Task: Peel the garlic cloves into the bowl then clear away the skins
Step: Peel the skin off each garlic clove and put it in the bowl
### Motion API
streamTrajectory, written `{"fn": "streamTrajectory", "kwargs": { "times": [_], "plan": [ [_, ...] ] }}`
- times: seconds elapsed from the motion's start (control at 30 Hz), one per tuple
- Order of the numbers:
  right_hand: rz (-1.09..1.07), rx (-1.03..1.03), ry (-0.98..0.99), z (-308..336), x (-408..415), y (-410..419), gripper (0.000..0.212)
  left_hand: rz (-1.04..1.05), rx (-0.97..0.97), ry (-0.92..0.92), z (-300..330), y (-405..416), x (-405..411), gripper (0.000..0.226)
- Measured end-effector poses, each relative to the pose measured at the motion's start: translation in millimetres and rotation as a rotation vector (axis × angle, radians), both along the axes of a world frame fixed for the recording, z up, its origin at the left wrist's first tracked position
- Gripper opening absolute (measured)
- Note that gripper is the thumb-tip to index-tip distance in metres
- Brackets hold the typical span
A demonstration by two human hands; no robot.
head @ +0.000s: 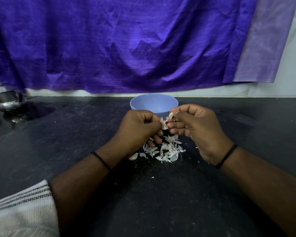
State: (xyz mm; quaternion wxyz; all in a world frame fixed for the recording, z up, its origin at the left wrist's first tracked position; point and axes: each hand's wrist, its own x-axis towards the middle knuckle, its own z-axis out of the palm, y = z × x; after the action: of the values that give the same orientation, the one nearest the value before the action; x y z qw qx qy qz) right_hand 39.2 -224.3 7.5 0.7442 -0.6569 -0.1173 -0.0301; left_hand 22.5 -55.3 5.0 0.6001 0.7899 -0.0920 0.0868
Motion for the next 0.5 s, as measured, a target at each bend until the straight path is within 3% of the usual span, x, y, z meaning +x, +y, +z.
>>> {"fn": "streamTrajectory", "kwargs": {
  "times": [0.3,0.4,0.5],
  "plan": [
    [0.028,0.041,0.032,2.1,0.6,-1.4,0.011,0.13,0.182,0.0,0.3,3.7,-2.3,0.016],
    [0.052,0.034,0.029,1.4,-0.3,-1.9,0.01,0.165,0.271,-0.074,-0.3,6.1,-1.4,0.019],
    [0.063,0.005,0.016,0.6,-0.3,-2.1,0.011,0.166,0.29,-0.215,-0.1,4.9,-0.5,0.007]
  ]
}}
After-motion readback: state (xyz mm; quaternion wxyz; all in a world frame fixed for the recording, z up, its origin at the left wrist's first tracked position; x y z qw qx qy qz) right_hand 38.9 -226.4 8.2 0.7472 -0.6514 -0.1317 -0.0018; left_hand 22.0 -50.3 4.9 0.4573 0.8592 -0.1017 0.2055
